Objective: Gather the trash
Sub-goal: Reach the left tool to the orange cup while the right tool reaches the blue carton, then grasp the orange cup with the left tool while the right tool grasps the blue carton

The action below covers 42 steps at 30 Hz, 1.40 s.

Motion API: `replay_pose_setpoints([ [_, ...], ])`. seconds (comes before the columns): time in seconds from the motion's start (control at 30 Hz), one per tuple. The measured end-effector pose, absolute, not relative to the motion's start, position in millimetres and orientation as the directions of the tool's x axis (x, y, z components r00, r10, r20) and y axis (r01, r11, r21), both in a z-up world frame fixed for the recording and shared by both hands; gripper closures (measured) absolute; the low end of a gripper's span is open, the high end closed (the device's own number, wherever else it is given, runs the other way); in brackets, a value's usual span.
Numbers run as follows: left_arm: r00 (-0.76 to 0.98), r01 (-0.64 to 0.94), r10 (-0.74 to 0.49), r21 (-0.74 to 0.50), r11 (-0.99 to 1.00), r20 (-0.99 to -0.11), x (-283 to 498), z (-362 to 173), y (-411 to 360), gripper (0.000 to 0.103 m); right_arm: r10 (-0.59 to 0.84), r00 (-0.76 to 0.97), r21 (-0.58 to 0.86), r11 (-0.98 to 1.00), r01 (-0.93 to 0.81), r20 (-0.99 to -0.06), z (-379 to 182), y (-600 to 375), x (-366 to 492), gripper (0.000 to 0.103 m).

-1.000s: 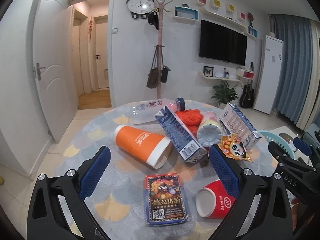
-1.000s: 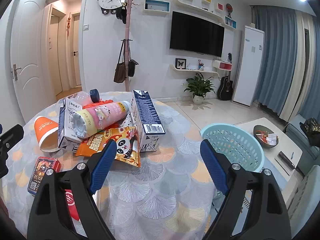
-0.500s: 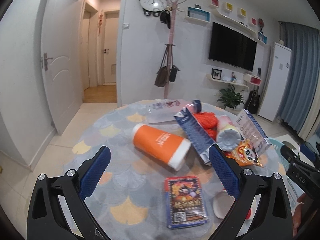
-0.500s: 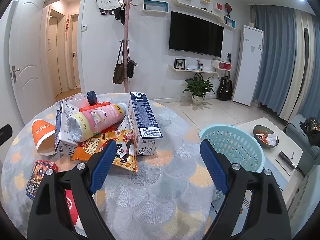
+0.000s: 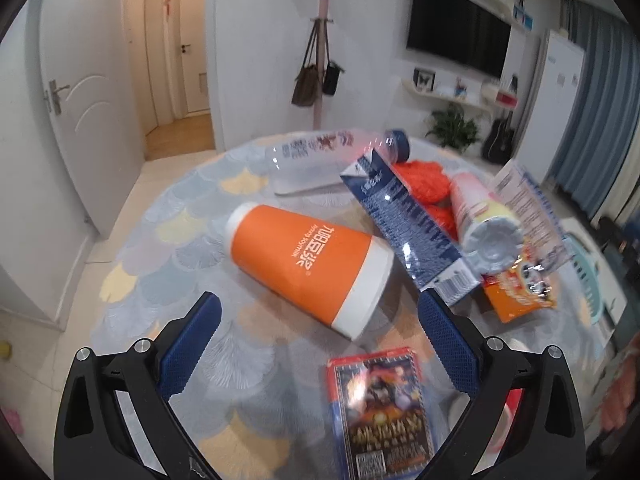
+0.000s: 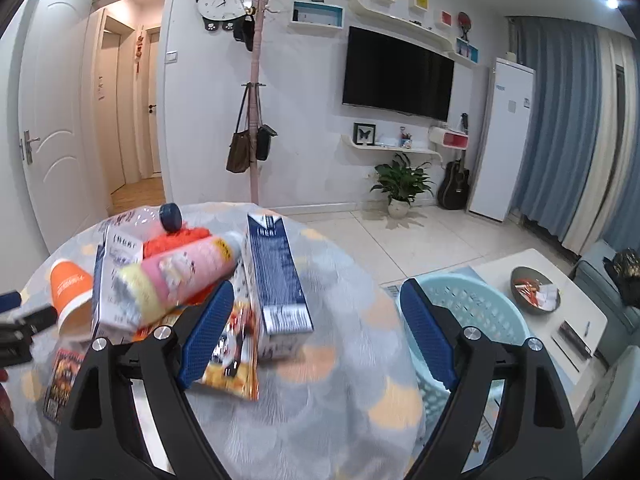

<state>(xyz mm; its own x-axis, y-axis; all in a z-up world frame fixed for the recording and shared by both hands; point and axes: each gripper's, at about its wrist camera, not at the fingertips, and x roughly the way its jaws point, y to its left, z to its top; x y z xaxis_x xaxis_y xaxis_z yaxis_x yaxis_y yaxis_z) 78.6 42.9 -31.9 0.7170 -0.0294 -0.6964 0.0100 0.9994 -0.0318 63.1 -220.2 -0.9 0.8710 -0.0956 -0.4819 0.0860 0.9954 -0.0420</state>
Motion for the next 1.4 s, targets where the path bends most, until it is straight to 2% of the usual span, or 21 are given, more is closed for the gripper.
replay_pose_setpoints([
  [0.3, 0.651, -0.013, 0.040, 0.042, 0.999, -0.758, 106, -55, 36, 0.018, -0.010, 0.815, -0.010, 1.000, 0.005, -0.579, -14, -217, 116, 0.022],
  [0.37, 0.647, -0.025, 0.054, 0.050, 0.998, -0.761, 109, -58, 38, 0.027, -0.018, 0.801, -0.024, 1.000, 0.004, -0.598, -19, -213, 124, 0.022],
  [0.5, 0.652, -0.045, 0.065, 0.047, 0.998, -0.755, 114, -60, 45, 0.039, -0.016, 0.770, -0.033, 0.999, -0.007, -0.637, -30, -210, 142, 0.022],
  [0.57, 0.665, -0.057, 0.068, 0.041, 0.998, -0.743, 113, -60, 51, 0.050, -0.009, 0.758, -0.024, 1.000, -0.009, -0.652, -35, -211, 149, 0.022],
  [0.6, 0.671, -0.060, 0.069, 0.038, 0.997, -0.738, 112, -60, 53, 0.051, 0.001, 0.752, -0.014, 1.000, -0.013, -0.659, -37, -212, 152, 0.024],
  [0.7, 0.691, -0.065, 0.062, 0.023, 0.998, -0.721, 111, -57, 59, 0.061, 0.022, 0.729, 0.001, 1.000, -0.029, -0.684, -43, -212, 160, 0.042],
  [0.8, 0.703, -0.073, 0.062, 0.015, 0.997, -0.709, 112, -54, 66, 0.074, 0.055, 0.709, 0.021, 0.998, -0.056, -0.703, -48, -211, 164, 0.059],
  [0.83, 0.704, -0.077, 0.061, 0.009, 0.997, -0.707, 113, -53, 69, 0.081, 0.065, 0.705, 0.027, 0.998, -0.065, -0.706, -49, -210, 164, 0.066],
  [0.87, 0.703, -0.084, 0.060, 0.001, 0.996, -0.709, 115, -54, 71, 0.090, 0.068, 0.703, 0.027, 0.997, -0.069, -0.708, -49, -210, 164, 0.068],
  [0.93, 0.707, -0.097, 0.053, -0.024, 0.995, -0.705, 116, -52, 76, 0.097, 0.060, 0.709, 0.015, 0.997, -0.070, -0.702, -48, -208, 164, 0.068],
  [1.07, 0.748, -0.115, 0.047, -0.060, 0.992, -0.662, 111, -39, 80, 0.102, 0.052, 0.733, -0.002, 0.997, -0.073, -0.678, -40, -207, 160, 0.069],
  [1.4, 0.844, -0.079, 0.015, -0.097, 0.992, -0.537, 97, 8, 75, 0.102, 0.035, 0.793, 0.011, 0.999, -0.037, -0.609, -11, -223, 148, 0.069],
])
